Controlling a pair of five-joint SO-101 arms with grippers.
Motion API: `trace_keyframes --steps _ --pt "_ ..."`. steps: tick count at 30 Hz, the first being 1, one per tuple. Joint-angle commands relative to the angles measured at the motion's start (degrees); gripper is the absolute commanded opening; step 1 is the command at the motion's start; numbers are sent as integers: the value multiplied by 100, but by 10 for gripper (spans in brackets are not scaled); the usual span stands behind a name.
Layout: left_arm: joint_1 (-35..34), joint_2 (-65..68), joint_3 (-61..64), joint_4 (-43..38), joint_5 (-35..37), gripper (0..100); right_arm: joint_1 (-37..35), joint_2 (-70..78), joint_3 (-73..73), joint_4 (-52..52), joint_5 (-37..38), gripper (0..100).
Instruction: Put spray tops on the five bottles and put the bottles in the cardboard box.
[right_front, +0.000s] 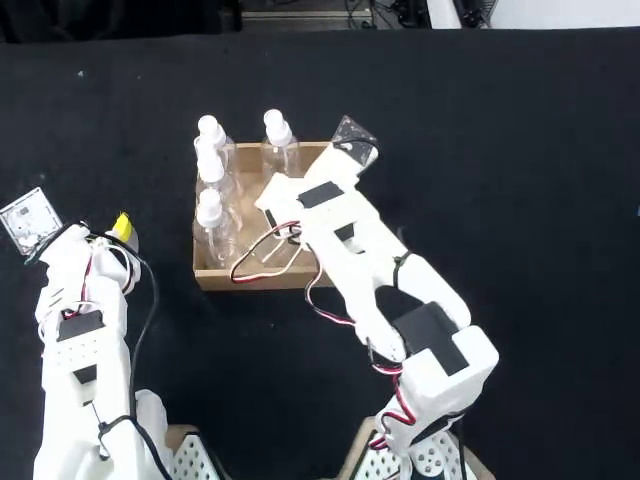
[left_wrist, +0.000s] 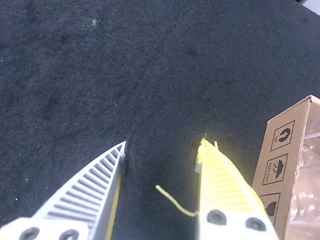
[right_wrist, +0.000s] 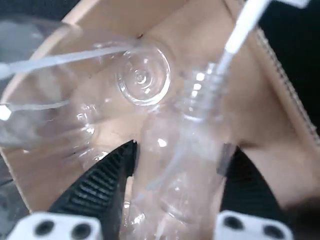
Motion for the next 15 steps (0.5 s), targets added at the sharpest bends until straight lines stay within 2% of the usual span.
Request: trace_keyframes --steps 1,15 --pt "40 -62 -31 -132 -35 202 105 -40 -321 -158 -35 179" --pt "48 -62 -40 -132 -35 202 404 -207 -259 229 18 177"
